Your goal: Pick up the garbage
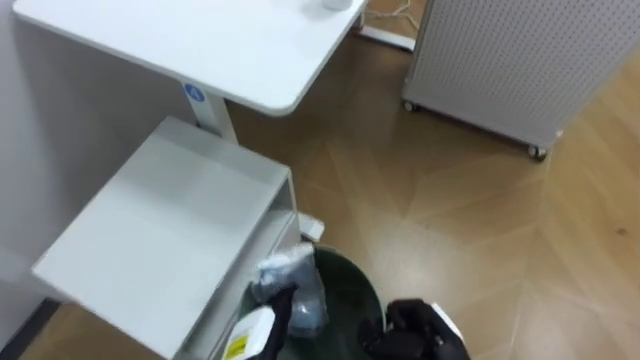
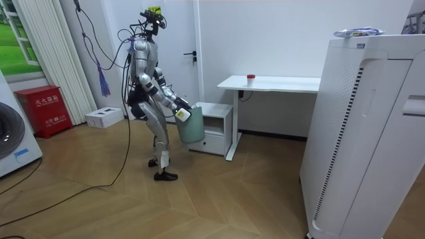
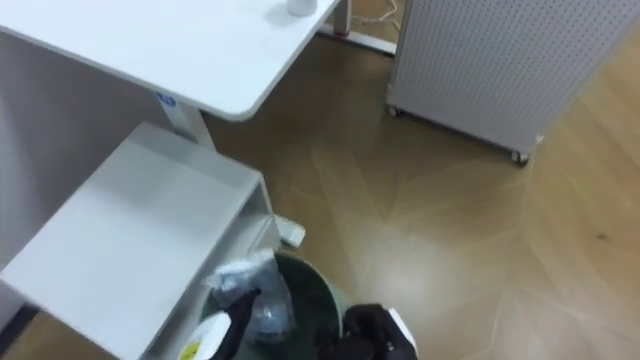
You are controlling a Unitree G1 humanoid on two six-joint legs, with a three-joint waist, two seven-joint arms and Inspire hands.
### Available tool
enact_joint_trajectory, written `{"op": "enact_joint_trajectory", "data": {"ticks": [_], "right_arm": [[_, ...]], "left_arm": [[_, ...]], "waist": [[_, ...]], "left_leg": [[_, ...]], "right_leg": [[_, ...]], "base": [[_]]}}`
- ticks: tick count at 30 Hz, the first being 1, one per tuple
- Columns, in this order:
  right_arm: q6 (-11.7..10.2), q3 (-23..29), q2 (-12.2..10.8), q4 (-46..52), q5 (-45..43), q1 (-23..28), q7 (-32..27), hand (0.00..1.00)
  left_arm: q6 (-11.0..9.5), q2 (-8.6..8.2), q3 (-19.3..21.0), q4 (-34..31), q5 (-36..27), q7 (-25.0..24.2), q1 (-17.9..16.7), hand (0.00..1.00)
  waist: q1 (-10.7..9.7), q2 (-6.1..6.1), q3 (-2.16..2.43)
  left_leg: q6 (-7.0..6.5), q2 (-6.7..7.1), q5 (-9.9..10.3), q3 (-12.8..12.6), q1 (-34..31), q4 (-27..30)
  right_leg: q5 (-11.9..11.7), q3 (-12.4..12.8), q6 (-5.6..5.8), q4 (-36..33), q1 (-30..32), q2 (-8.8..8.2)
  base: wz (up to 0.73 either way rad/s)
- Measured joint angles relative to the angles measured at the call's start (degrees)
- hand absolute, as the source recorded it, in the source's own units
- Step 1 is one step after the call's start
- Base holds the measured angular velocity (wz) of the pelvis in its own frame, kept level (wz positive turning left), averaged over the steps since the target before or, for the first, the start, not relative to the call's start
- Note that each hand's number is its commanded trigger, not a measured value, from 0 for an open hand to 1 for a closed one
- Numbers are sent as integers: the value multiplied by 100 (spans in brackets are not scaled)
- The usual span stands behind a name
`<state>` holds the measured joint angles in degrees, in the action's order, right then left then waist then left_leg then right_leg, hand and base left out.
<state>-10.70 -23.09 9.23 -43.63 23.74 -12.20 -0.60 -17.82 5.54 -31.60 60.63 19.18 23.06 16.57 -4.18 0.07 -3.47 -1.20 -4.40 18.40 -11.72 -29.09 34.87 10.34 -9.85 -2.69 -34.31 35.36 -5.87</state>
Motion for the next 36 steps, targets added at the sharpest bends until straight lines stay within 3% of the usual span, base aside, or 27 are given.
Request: {"op": "enact_joint_trajectory", "data": {"ticks": [2,8,15,20,25,29,36], "right_arm": [[-2,41,66,0,-82,-41,34,100],[1,94,394,542,-277,46,210,100],[-14,651,504,1643,-803,635,174,100],[-55,707,621,1892,-850,723,62,100],[-56,1107,687,2156,-1037,785,-190,100],[-158,1155,774,2164,-1020,784,-501,100],[-241,1633,789,2177,-1001,879,-1043,100]], "left_arm": [[-1,38,-6,-160,-144,-325,-62,0],[-9,469,2,-1253,-404,-1331,-559,0],[-10,867,335,-3230,-658,-2292,-1709,0],[-6,1002,352,-3764,-975,-2768,-1969,0],[-1,1190,506,-4393,-1138,-3164,-2133,0],[-1,1222,577,-4621,-1510,-3276,-2134,0],[-3,1222,1309,-5240,-1746,-3210,-2280,0]], "waist": [[5,1,2],[-25,6,32],[-59,28,231],[-161,59,280],[-240,45,286],[-337,35,281],[-316,-13,279]], "left_leg": [[-2,12,-2,-60,193,-162],[-7,22,-10,-155,721,-424],[43,19,-69,-221,1800,-1117],[49,39,-93,-246,2399,-1466],[49,36,-93,-240,2677,-1557],[49,37,-93,-240,2914,-1663],[46,93,-106,-387,3031,-1676]], "right_leg": [[1,45,23,83,-126,2],[17,114,80,307,-589,72],[-26,185,170,923,-1596,226],[-63,201,231,1245,-2172,289],[-68,193,240,1289,-2429,300],[-69,190,243,1368,-2662,312],[-74,208,253,1353,-2690,344]], "base": [[-14],[-10],[-10],[-2],[-1],[1],[-10]]}}
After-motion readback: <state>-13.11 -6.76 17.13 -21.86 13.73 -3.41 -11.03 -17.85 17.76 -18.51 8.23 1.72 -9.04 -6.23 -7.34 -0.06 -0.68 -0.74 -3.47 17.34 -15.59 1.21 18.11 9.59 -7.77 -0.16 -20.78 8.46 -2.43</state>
